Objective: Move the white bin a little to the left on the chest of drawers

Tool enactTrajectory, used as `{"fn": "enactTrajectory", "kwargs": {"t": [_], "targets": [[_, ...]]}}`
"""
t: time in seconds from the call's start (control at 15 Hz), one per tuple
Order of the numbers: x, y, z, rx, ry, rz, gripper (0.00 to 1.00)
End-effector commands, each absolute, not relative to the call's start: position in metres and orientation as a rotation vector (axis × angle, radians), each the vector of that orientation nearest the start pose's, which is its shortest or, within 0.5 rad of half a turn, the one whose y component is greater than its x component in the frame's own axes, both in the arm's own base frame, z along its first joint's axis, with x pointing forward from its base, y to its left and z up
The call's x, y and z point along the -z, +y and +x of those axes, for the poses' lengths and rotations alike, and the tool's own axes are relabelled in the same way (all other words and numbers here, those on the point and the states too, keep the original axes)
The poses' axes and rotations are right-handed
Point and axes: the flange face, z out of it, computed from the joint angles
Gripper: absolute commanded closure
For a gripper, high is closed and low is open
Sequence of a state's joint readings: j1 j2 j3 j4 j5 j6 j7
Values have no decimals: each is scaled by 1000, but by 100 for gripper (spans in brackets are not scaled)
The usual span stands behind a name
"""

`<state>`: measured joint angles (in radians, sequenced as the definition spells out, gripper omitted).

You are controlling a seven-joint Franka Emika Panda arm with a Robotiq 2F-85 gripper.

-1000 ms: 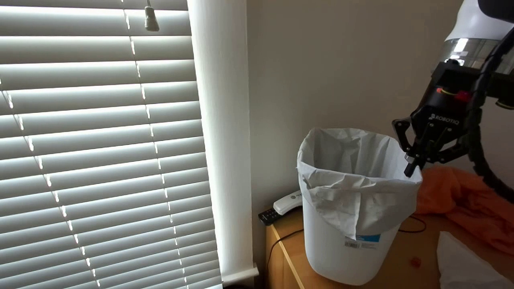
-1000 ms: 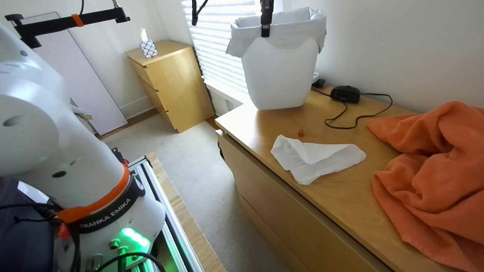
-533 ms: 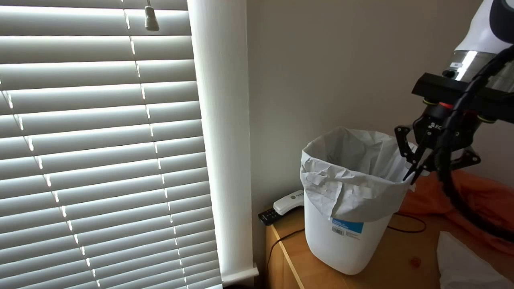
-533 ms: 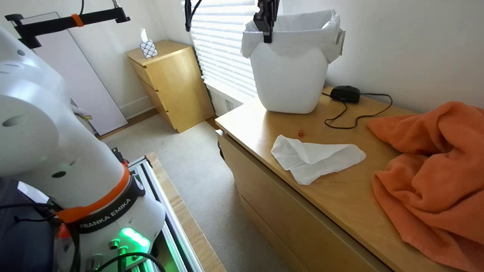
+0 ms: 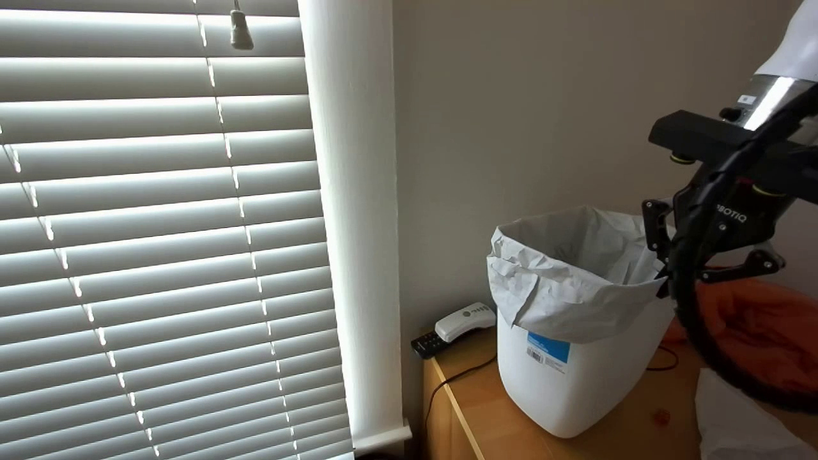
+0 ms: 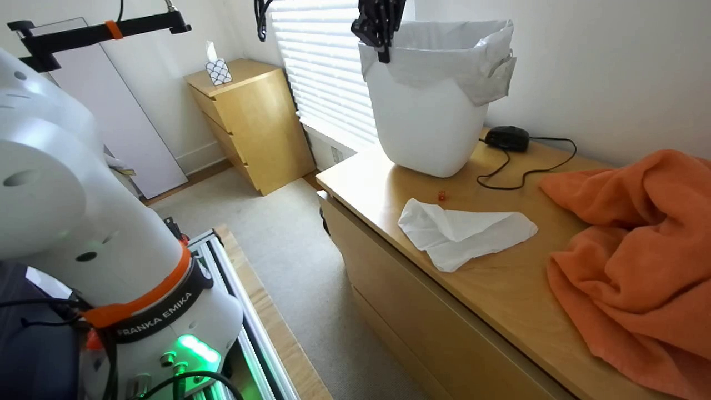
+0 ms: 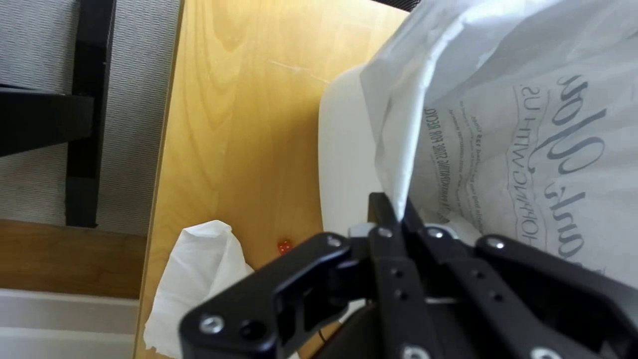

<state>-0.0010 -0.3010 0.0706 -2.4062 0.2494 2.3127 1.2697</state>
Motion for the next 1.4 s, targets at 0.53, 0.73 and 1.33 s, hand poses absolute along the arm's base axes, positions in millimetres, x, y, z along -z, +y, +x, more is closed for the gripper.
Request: {"fn": "enactTrajectory", "kwargs": {"t": [0.53,0.73,1.33], "targets": [[-455,38,442,90,1991,-2086,99],[-446,38,442,63,1990,-2091,99],[-456,36,440,99,1977,-2090,34]]}}
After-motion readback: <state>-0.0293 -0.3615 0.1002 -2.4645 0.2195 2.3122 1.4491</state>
